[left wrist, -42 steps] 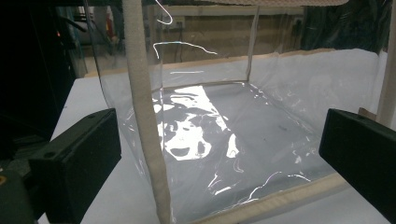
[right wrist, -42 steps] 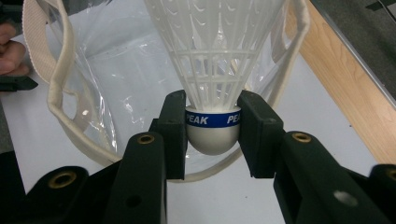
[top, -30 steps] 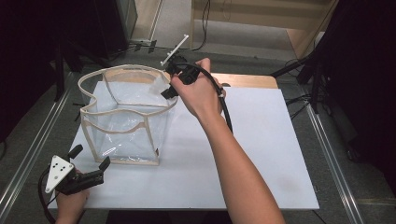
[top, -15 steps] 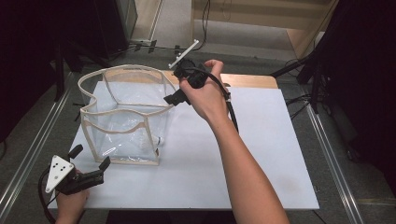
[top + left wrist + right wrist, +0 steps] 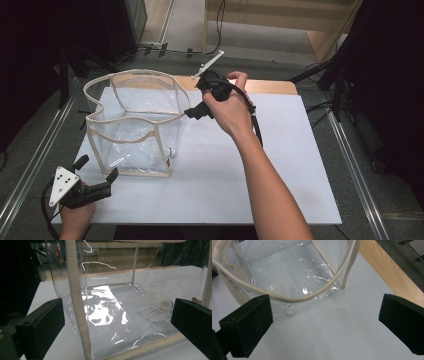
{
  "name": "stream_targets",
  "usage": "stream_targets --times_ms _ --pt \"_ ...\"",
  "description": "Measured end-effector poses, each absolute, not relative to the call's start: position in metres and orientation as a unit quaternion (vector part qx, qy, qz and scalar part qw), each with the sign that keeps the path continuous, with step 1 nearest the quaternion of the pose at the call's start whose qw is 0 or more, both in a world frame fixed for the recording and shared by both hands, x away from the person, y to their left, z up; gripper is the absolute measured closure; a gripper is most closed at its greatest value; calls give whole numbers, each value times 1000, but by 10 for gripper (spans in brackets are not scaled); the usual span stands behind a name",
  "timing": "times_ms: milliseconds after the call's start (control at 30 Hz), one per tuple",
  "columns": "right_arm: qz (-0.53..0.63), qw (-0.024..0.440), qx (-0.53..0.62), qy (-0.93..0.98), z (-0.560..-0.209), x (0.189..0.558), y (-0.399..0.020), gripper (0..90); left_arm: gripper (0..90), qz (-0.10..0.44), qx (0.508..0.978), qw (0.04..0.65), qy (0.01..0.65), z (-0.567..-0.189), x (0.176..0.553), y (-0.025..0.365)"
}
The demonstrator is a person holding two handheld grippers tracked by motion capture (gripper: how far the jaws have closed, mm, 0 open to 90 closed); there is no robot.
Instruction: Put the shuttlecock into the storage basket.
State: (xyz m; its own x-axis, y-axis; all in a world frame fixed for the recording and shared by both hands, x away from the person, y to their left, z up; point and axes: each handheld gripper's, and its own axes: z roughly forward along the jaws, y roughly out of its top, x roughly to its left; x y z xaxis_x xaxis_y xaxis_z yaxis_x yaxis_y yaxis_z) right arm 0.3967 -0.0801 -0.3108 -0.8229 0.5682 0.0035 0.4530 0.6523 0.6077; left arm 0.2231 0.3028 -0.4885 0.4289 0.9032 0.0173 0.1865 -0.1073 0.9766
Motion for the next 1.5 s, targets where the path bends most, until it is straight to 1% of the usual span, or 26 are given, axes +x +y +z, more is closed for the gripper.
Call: stream_targets --times_ms 533,1500 --pt "302 93 294 902 -327 388 -101 0 0 342 663 524 411 -489 223 303" --pt "307 91 318 893 -371 368 -141 0 0 341 663 525 411 -489 223 303"
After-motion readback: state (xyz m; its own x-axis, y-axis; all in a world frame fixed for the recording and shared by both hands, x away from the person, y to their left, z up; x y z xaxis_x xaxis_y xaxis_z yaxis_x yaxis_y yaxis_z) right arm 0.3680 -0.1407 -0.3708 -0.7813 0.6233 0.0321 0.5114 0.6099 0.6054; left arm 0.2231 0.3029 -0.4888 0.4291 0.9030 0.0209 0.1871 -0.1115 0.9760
